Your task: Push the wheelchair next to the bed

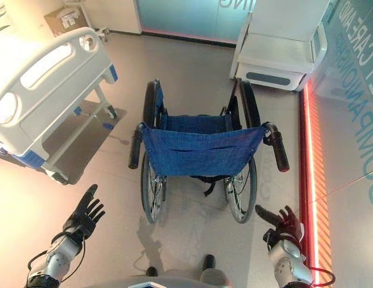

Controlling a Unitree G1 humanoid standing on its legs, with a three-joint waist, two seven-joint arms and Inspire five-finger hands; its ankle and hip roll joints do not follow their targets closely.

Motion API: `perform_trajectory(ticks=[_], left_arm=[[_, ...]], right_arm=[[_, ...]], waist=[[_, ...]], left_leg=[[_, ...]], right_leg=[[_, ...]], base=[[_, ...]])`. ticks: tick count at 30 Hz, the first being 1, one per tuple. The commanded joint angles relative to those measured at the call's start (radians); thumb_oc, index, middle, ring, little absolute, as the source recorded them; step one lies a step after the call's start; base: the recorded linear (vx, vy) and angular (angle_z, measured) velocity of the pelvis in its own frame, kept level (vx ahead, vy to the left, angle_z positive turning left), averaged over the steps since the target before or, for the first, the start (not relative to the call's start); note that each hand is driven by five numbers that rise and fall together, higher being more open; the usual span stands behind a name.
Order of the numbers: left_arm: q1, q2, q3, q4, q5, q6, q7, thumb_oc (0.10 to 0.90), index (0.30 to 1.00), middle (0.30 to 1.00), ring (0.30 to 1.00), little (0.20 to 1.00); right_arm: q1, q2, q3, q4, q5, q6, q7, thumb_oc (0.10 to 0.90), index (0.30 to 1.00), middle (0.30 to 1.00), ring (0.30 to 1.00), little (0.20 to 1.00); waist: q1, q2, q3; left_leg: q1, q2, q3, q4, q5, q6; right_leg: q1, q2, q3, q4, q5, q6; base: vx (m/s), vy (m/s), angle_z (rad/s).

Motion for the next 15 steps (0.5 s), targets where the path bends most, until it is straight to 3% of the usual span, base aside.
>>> perform_trajectory(ticks=[1,7,15], left_arm=[[-0.056,0.112,0.066,-0.102,-0.064,0.014,-0.022,0.800,0.900,0.900,0.900,0.900],[-0.103,0.180,0.073,-0.264,-0.132,0.033,-0.006,0.800,0.900,0.900,0.900,0.900],[-0.154,0.253,0.096,-0.477,-0.191,0.053,0.045,0.800,0.900,0.900,0.900,0.900]], right_arm=[[-0.069,-0.106,-0.104,-0.144,-0.028,-0.104,-0.091,0.800,0.900,0.900,0.900,0.900],[-0.123,-0.178,-0.141,-0.305,-0.093,-0.127,-0.167,0.800,0.900,0.900,0.900,0.900],[-0.191,-0.269,-0.207,-0.423,-0.190,-0.131,-0.399,0.800,0.900,0.900,0.900,0.900]], waist=[[-0.014,-0.012,-0.023],[-0.019,-0.005,-0.026],[-0.007,-0.002,-0.023]], left_leg=[[-0.082,0.008,-0.025,0.003,0.042,-0.019],[-0.083,0.008,-0.015,0.003,0.042,-0.021],[-0.088,0.006,-0.015,0.003,0.039,-0.025]], right_leg=[[0.038,-0.057,-0.002,0.002,-0.032,0.040],[0.036,-0.062,0.002,0.002,-0.036,0.045],[0.037,-0.064,0.001,0.002,-0.041,0.050]], base=[[0.00,0.000,0.00],[0.00,0.008,-0.01],[0.00,0.002,-0.01]])
